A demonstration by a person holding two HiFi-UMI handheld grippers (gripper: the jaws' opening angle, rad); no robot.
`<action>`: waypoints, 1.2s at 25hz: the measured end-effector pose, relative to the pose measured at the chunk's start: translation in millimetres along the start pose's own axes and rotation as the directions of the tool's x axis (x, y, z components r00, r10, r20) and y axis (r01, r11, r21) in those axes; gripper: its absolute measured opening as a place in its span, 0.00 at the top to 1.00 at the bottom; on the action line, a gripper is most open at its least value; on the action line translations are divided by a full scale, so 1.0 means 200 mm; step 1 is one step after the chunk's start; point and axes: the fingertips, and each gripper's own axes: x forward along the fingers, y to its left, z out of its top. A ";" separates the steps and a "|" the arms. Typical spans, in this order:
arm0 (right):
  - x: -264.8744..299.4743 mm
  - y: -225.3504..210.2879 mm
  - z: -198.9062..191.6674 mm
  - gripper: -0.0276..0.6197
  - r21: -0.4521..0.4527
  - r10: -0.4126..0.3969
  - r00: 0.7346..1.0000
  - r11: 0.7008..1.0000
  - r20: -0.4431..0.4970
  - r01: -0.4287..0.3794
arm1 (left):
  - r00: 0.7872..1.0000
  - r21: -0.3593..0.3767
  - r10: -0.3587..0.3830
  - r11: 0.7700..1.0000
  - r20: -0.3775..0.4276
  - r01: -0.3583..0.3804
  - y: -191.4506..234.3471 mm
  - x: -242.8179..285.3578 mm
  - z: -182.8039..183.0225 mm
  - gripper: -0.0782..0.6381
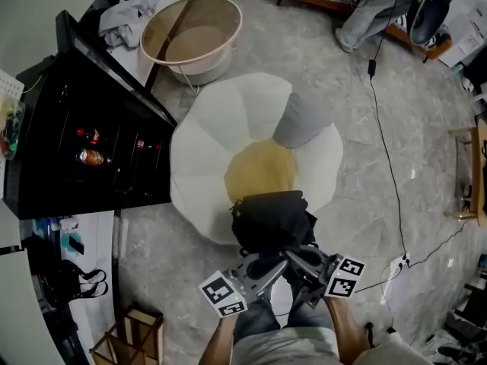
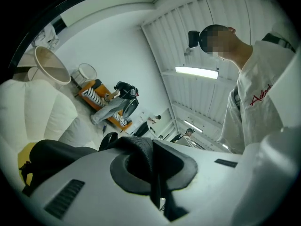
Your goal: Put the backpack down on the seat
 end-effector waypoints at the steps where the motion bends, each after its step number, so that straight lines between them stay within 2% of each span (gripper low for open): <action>1: 0.01 -0.03 -0.02 0.88 0.006 -0.003 1.000 1.000 -0.007 0.003 | 1.000 -0.008 0.003 1.000 -0.004 -0.003 0.02 -0.01 -0.03 0.84; 6: 0.03 -0.12 -0.10 0.89 0.038 -0.017 1.000 0.999 -0.021 0.018 | 0.999 -0.030 0.017 0.999 -0.027 -0.018 0.10 -0.03 -0.11 0.84; 12: 0.09 -0.18 -0.07 0.89 0.043 -0.022 0.999 0.999 -0.024 0.023 | 0.999 -0.032 0.025 0.999 -0.023 -0.025 0.20 -0.02 -0.09 0.84; 30: 0.54 -0.57 0.45 0.89 -0.034 0.008 1.000 0.999 0.007 -0.008 | 1.000 0.047 0.027 0.999 0.012 -0.028 0.81 0.25 0.32 0.84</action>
